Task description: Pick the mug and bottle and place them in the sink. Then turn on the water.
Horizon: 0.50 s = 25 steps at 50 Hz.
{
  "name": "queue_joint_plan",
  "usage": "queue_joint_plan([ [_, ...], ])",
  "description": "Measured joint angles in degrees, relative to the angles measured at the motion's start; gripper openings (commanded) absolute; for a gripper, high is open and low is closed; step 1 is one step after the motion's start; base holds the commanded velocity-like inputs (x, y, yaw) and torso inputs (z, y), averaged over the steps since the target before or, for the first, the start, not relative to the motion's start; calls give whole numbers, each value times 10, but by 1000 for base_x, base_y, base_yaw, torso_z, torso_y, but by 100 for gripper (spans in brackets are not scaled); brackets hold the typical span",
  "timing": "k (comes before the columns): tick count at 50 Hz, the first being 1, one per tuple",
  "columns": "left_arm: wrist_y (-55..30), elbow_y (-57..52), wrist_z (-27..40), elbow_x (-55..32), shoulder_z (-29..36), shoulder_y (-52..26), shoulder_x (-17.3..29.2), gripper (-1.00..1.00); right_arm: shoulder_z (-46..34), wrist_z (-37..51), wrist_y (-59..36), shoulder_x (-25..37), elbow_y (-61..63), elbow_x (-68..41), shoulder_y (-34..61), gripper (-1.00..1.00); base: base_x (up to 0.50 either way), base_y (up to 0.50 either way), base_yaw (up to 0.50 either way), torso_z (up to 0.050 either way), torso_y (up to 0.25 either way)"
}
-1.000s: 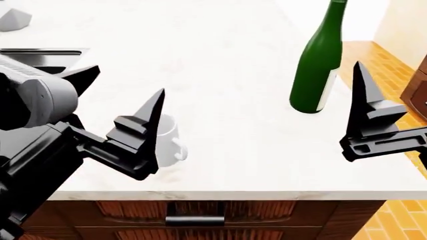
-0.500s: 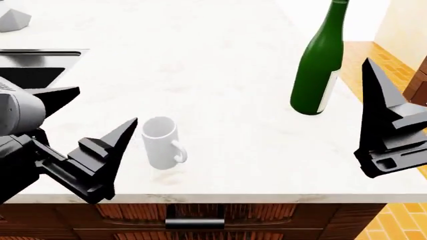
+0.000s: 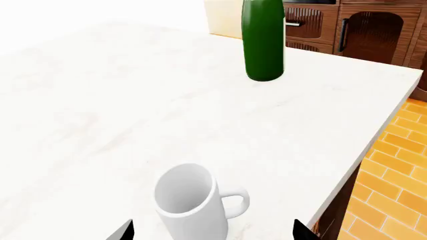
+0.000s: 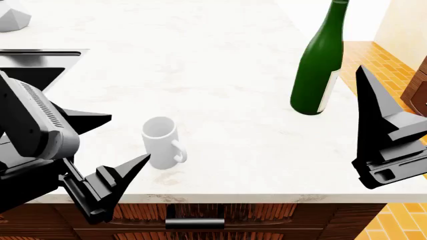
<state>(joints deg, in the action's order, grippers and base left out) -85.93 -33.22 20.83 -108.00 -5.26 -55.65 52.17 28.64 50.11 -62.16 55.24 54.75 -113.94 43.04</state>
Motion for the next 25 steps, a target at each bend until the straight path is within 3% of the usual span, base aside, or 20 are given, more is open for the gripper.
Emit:
queue_joint_plan([
  [13, 36, 18, -85, 50, -49, 72, -9, 100, 16, -4, -1, 8, 0, -14, -8, 100, 0, 0, 0, 0, 0],
  [25, 63, 17, -152, 163, -52, 117, -42, 100, -2, -2, -5, -4, 1, -2, -2, 100, 0, 0, 0, 0, 0],
])
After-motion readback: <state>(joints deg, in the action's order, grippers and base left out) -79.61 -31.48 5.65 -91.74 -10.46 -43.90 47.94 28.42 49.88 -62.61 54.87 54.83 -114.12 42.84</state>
